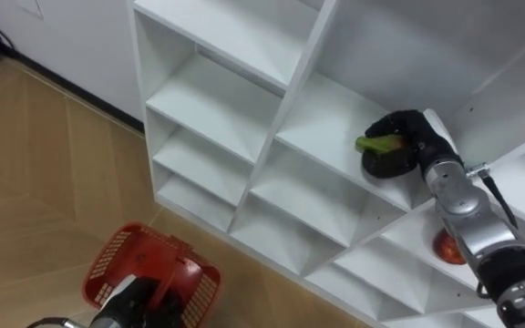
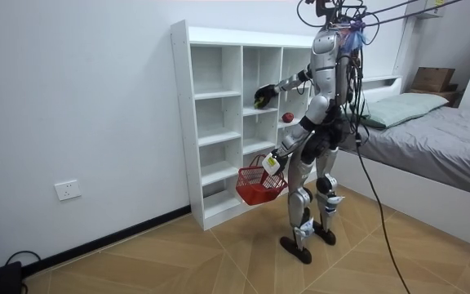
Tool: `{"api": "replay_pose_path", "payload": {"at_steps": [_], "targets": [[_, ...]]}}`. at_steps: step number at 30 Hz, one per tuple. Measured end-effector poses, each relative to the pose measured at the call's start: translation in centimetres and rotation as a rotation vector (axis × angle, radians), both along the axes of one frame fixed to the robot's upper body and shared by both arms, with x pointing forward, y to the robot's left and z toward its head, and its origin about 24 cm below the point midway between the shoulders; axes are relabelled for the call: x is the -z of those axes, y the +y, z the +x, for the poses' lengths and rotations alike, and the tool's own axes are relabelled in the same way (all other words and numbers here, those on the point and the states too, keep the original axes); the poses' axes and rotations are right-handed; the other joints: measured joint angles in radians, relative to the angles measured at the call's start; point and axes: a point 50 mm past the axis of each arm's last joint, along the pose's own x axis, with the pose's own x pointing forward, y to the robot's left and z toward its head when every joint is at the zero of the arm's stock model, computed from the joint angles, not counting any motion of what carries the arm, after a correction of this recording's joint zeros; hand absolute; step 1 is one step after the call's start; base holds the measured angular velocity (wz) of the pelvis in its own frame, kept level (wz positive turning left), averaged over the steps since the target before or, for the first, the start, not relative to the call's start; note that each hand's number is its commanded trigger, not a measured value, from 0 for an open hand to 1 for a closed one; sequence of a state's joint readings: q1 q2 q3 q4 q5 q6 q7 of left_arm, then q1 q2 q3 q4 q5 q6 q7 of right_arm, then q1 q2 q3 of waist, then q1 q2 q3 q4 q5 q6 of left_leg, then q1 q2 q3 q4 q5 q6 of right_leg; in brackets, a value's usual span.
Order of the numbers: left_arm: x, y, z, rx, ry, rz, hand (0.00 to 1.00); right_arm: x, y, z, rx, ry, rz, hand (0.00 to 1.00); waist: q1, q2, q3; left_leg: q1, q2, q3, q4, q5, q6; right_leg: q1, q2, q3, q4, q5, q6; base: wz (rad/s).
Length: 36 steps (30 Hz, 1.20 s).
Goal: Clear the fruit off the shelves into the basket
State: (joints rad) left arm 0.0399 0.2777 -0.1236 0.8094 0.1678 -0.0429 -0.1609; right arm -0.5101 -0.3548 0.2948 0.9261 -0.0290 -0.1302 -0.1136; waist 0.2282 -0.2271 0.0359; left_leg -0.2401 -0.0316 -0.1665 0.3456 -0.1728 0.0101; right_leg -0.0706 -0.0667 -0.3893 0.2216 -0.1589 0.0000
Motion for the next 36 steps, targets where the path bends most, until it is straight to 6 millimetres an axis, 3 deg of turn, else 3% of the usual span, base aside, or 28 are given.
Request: {"api": "replay_pose_path", "payload": {"at_steps": [17,24,30,36], "targets": [[0.0,-0.1,0.1,0.004,-0.002,0.0,1.0,0.2,0.1,-0.1,-0.029,0.022,-0.034,1.0,0.001,0.0,-0.0003,-0.002,0.0,0.001,-0.003,0.0,0.0,-0.002,0.0,0.004,0.0,0.0,0.0,0.0],[-0.1,-0.6,0.3,0.028,-0.011,-0.007,1.0,0.2,1.0,-0.4,-0.075,0.002,-0.022,1.0,-0.005,0.002,0.0001,0.004,0.001,0.015,-0.005,0.0,0.0,-0.002,0.002,0.017,0.001,0.0,0.0,-0.05],[-0.1,-1.6,0.8,0.034,-0.023,-0.039,1.0,0.2,2.1,-1.6,-0.127,-0.041,-0.006,1.0,-0.014,0.027,-0.0018,0.007,0.003,0.023,-0.005,-0.001,0.001,-0.004,0.003,0.028,0.0,0.0,0.0,-0.05],[0.0,-2.8,1.1,0.062,-0.026,-0.061,1.0,0.6,3.3,-3.3,-0.202,-0.078,-0.028,1.0,-0.038,0.056,-0.0125,0.01,0.003,0.031,-0.006,-0.002,0.001,-0.006,0.002,0.033,0.002,0.0,0.0,-0.03]]}}
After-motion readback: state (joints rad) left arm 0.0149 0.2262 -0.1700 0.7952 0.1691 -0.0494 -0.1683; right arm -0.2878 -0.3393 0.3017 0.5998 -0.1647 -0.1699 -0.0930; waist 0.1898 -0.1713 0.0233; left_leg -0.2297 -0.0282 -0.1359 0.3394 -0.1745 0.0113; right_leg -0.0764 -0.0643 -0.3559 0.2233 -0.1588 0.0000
